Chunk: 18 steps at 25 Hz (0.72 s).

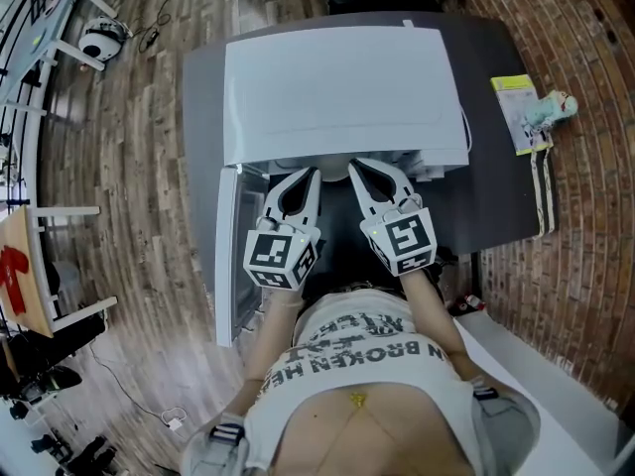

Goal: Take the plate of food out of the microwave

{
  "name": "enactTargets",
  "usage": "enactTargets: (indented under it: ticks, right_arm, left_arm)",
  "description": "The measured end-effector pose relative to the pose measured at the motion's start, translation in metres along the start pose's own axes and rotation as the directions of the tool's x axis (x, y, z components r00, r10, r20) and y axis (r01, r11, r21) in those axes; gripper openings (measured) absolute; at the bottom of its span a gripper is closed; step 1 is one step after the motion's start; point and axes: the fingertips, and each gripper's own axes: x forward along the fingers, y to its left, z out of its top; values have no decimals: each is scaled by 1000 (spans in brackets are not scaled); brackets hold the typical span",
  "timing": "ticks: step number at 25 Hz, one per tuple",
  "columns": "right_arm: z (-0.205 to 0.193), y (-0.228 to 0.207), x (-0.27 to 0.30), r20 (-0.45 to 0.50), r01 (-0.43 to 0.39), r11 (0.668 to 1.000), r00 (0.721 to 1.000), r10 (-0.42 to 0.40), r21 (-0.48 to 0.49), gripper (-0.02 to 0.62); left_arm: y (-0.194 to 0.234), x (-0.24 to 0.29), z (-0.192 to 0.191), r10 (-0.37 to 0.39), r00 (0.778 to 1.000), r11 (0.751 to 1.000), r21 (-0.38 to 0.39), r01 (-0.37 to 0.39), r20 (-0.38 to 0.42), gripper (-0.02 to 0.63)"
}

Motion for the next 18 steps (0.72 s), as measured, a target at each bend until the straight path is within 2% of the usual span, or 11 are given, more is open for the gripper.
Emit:
enactTargets:
  ticks: [8,18]
  right_arm:
    - [-14,-1,11,-31,-13,1000,999,14,12,8]
    - [-59,-9,29,-132,12,1000,991,-11,2,8]
  left_arm:
    - [10,11,-17,1,999,1000,-5,-1,-42,6]
    - [30,28,-50,11,994,1000,-23,-13,-112,6]
